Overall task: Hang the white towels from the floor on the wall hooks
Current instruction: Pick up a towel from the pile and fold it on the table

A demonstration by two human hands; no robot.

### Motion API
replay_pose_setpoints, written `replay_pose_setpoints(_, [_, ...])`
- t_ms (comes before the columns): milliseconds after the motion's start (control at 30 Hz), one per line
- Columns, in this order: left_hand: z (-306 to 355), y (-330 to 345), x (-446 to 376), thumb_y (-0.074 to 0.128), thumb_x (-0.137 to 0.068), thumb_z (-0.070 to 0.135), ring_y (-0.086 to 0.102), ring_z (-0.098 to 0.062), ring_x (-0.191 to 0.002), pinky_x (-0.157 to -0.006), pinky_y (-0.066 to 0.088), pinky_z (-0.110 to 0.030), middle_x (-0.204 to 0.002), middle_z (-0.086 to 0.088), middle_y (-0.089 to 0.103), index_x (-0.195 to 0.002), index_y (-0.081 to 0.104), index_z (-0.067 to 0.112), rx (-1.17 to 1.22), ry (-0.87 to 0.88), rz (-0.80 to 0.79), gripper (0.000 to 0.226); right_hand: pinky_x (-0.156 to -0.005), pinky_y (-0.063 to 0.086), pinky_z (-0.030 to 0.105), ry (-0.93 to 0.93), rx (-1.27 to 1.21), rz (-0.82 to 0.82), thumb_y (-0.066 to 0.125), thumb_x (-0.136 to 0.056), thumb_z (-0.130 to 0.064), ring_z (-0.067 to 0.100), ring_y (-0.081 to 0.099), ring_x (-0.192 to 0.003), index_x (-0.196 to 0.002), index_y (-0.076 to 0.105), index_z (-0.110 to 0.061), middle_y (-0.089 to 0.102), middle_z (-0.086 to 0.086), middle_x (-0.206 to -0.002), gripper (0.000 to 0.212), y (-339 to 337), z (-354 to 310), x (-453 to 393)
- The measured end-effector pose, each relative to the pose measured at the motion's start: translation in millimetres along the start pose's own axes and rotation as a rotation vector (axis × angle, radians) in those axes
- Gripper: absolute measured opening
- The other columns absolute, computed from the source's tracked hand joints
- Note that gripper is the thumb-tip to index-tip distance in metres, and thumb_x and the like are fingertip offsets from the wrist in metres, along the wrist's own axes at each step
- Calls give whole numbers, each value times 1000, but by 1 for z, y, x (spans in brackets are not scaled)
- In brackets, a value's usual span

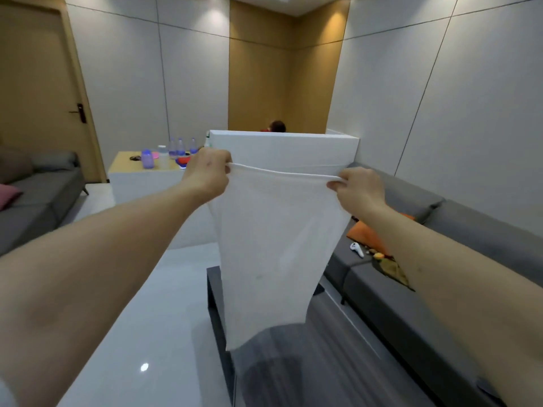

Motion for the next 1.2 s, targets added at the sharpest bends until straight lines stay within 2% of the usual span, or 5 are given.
replay_pose_setpoints(167, [29, 19, 5, 56, -84, 1, 57, -32, -94, -69, 29, -28, -98, -11, 66, -94, 70, 13, -6, -23, 100, 21, -64, 32, 29, -105, -63, 20, 57, -94, -26, 23, 49, -73, -80, 69, -14, 61, 5, -77, 22, 13, 45, -15])
replay_pose_setpoints(300, [63, 70, 50, 55, -83, -3, 56, -28, -89, -71, 37, -27, -96, -7, 66, -94, 69, 14, -27, -90, 71, 25, -66, 46, 36, -202, -93, -71, 59, -93, -25, 36, 61, -85, -88, 73, -15, 71, 12, -87, 18, 49, 110, 2])
replay_pose_setpoints(600, [143, 204, 223, 53, -86, 1, 52, -22, -78, -66, 35, -29, -87, 1, 56, -95, 68, 19, -151, -315, -247, 25, -62, 40, 30, -251, -127, -459, 61, -91, -26, 29, 62, -80, -96, 77, -26, 72, 5, -85, 16, 142, 254, 96])
replay_pose_setpoints(800, [185, 262, 330, 55, -89, 5, 54, -21, -79, -66, 37, -28, -90, 0, 58, -101, 68, 19, -152, -420, -439, 23, -68, 54, 36, -146, -158, -658, 61, -89, -28, 25, 63, -80, -100, 75, -28, 73, -1, -86, 18, 180, 338, 196])
replay_pose_setpoints(1200, [242, 300, 526, 53, -92, 15, 53, -17, -77, -67, 40, -27, -83, 4, 56, -98, 69, 19, -83, -494, -757, 17, -63, 49, 27, 4, -95, -885, 69, -83, -37, 14, 61, -73, -85, 76, -26, 70, -9, -76, 12, 171, 430, 397])
Point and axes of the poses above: each hand's wrist, its own x-axis away from the middle knuckle, its own y-axis out of the palm, z = x × y, the point moved 5 cm from there along -x, towards the middle knuckle
